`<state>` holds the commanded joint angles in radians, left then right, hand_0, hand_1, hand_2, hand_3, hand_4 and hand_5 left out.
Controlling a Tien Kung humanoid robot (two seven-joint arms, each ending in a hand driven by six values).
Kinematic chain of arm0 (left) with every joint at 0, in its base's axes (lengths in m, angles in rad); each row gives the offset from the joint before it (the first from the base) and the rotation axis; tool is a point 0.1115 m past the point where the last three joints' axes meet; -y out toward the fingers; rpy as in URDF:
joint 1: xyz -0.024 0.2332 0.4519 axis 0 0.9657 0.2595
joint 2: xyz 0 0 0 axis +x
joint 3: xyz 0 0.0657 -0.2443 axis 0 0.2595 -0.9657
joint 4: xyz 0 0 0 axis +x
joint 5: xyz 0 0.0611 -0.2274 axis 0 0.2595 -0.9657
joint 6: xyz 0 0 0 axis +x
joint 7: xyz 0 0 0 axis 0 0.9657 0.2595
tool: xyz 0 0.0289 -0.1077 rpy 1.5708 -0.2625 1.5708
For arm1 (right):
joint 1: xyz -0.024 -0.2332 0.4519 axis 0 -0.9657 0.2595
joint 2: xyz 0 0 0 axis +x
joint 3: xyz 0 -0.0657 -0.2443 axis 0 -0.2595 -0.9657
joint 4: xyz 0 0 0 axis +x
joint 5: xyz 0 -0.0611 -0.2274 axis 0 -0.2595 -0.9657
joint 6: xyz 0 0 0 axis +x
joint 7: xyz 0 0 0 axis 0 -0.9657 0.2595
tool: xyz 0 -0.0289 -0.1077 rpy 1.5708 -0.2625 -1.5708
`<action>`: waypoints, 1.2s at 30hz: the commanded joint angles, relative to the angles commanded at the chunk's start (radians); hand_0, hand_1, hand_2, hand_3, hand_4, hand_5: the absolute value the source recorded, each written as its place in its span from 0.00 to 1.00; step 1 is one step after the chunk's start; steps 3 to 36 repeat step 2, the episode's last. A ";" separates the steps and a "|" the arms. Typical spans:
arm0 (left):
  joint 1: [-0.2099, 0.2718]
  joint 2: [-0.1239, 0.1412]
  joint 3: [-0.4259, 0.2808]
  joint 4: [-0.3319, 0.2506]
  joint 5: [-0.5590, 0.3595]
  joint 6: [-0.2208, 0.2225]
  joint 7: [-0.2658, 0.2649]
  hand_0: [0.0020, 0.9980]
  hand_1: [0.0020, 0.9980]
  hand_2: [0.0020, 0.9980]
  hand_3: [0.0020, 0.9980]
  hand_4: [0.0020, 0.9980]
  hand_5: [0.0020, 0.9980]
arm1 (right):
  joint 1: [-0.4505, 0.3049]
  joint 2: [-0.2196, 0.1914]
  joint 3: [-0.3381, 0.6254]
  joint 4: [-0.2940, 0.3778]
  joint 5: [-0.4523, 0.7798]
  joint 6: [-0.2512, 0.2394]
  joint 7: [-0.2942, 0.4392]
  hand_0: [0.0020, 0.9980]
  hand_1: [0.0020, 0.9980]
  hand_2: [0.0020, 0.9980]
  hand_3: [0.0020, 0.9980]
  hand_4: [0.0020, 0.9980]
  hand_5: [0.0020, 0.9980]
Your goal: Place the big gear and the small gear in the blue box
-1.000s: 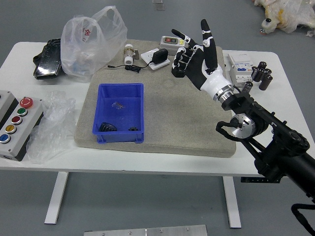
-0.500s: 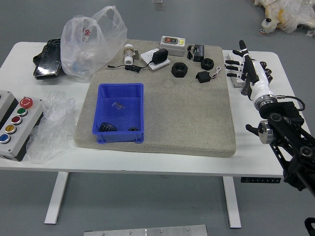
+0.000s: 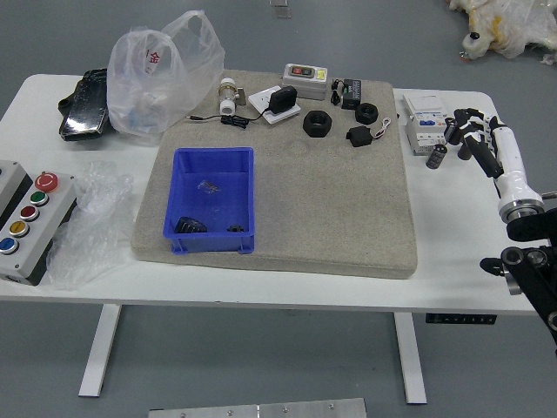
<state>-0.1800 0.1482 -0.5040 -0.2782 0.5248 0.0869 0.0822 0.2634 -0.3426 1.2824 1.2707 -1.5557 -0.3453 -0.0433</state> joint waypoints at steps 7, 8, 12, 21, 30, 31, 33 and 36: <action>0.000 0.001 0.000 0.000 0.001 0.000 0.000 0.68 0.42 0.52 0.74 0.68 0.30 | 0.004 -0.001 0.000 0.008 -0.031 0.002 -0.002 0.76 0.78 0.78 0.88 1.00 1.00; 0.000 0.001 0.000 0.000 0.001 0.000 0.000 0.68 0.42 0.52 0.74 0.68 0.30 | 0.004 -0.001 0.000 0.008 -0.031 0.002 -0.002 0.76 0.78 0.78 0.88 1.00 1.00; 0.000 0.001 0.000 0.000 0.001 0.000 0.000 0.68 0.42 0.52 0.74 0.68 0.30 | 0.004 -0.001 0.000 0.008 -0.031 0.002 -0.002 0.76 0.78 0.78 0.88 1.00 1.00; 0.000 0.001 0.000 0.000 0.001 0.000 0.000 0.68 0.42 0.52 0.74 0.68 0.30 | 0.004 -0.001 0.000 0.008 -0.031 0.002 -0.002 0.76 0.78 0.78 0.88 1.00 1.00; 0.000 0.001 0.000 0.000 0.001 0.000 0.000 0.68 0.42 0.52 0.74 0.68 0.30 | 0.004 -0.001 0.000 0.008 -0.031 0.002 -0.002 0.76 0.78 0.78 0.88 1.00 1.00; 0.000 0.001 0.000 0.000 0.001 0.000 0.000 0.68 0.42 0.52 0.74 0.68 0.30 | 0.004 -0.001 0.000 0.008 -0.031 0.002 -0.002 0.76 0.78 0.78 0.88 1.00 1.00; 0.000 0.001 0.000 0.000 0.001 0.000 0.000 0.68 0.42 0.52 0.74 0.68 0.30 | 0.004 -0.001 0.000 0.008 -0.031 0.002 -0.002 0.76 0.78 0.78 0.88 1.00 1.00; 0.000 0.001 0.000 0.000 0.001 0.000 0.000 0.68 0.42 0.52 0.74 0.68 0.30 | 0.004 -0.001 0.000 0.008 -0.031 0.002 -0.002 0.76 0.78 0.78 0.88 1.00 1.00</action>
